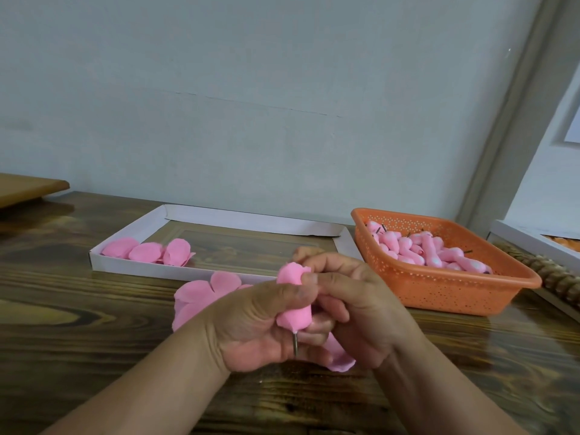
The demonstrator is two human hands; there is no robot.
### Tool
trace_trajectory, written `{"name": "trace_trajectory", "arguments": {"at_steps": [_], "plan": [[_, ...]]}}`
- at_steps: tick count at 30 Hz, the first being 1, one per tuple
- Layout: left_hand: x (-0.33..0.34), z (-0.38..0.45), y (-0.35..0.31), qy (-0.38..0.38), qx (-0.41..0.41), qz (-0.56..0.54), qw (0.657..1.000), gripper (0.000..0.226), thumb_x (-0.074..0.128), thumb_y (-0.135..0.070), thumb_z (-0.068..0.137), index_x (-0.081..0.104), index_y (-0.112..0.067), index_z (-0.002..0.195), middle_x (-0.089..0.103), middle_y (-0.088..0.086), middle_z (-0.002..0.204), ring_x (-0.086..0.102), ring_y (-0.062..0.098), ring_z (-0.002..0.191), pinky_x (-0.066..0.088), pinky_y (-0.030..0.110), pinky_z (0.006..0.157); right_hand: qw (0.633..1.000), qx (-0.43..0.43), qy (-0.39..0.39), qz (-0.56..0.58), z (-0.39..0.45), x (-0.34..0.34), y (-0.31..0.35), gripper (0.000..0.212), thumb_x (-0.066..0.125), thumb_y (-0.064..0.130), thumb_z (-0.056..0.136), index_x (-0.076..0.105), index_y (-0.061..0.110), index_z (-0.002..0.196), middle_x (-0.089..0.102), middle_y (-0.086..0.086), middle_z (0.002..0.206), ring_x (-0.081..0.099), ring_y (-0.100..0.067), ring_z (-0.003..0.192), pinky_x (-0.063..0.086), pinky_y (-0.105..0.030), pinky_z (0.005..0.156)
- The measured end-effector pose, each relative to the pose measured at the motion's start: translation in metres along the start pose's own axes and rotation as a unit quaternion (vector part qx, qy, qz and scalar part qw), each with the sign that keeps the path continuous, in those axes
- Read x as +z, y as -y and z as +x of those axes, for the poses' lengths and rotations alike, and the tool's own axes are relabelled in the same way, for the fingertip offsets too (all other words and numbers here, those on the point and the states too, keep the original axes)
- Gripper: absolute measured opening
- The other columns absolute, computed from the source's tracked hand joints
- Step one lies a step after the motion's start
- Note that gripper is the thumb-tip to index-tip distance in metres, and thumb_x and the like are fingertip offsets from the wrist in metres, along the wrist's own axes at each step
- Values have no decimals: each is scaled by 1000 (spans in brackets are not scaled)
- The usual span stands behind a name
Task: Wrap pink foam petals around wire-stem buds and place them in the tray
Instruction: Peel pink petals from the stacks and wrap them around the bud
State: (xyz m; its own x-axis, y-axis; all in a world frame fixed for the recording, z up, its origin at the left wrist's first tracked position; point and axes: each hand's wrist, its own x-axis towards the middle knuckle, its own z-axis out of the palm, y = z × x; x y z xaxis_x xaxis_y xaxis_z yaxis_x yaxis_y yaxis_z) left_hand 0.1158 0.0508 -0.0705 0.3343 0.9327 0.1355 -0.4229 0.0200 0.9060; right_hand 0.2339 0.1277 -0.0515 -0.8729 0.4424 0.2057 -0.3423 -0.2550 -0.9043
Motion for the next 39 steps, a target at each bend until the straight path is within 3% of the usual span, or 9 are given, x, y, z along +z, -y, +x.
{"name": "trace_trajectory", "arguments": {"at_steps": [5,9,12,16,19,25,29,32,39], "plan": [[6,2,3,-34,19,13,999,34,85,-37,63,65,-9,59,51,1,64,47,10,60,54,30,69,998,34,-19,-41,2,-4,5,10,64,4,64,67,9,57,68,3,83,64,-12,74,54,-21,60],[11,8,7,-112,25,19,993,25,78,-26,67,63,-10,55,52,2,62,54,10,61,53,27,65,994,36,-52,-88,2,-6,5,10,72,3,67,68,10,62,57,-14,65,49,-19,44,41,-20,39],[8,10,5,-186,58,-21,981,27,71,-22,73,60,-9,52,58,4,68,59,11,65,50,28,66,973,-54,-101,-199,3,-8,3,19,56,0,86,65,8,71,54,-6,48,48,-13,39,39,-20,40],[1,14,-2,-321,124,-97,934,21,72,-25,66,59,-11,59,62,5,70,62,17,76,50,36,81,792,-331,-200,-472,3,-8,-7,17,60,25,82,63,10,76,61,2,75,57,-12,72,45,-24,66],[-1,17,-6,-381,148,-166,897,18,70,-25,61,58,-11,60,65,6,72,60,15,70,49,34,77,644,-467,-152,-587,2,-4,-20,15,63,21,79,59,8,82,56,3,75,49,-10,69,41,-20,65],[3,16,-4,-359,122,-219,899,49,57,-31,90,67,-12,46,72,4,73,72,13,70,57,28,68,471,-470,-126,-736,9,1,-36,14,65,10,82,61,7,96,67,-10,85,60,-25,67,47,-36,57],[5,14,-3,-331,95,-218,913,44,57,-36,89,74,-11,57,75,7,88,73,16,75,58,27,67,412,-452,-103,-785,8,2,-35,10,65,6,79,70,3,88,63,-11,76,56,-27,62,41,-35,57],[7,15,-2,-330,94,-220,913,32,63,-34,78,76,-11,60,75,8,94,73,15,77,58,29,73,455,-459,-142,-750,9,6,-39,6,63,2,79,67,3,75,62,-11,71,56,-27,58,43,-34,52],[10,18,-1,-333,137,-171,917,20,66,-28,69,74,-11,62,75,10,92,72,15,70,59,29,60,770,-296,-221,-520,7,14,-43,8,70,9,71,65,10,76,60,5,69,55,-6,60,46,-21,54]]}}
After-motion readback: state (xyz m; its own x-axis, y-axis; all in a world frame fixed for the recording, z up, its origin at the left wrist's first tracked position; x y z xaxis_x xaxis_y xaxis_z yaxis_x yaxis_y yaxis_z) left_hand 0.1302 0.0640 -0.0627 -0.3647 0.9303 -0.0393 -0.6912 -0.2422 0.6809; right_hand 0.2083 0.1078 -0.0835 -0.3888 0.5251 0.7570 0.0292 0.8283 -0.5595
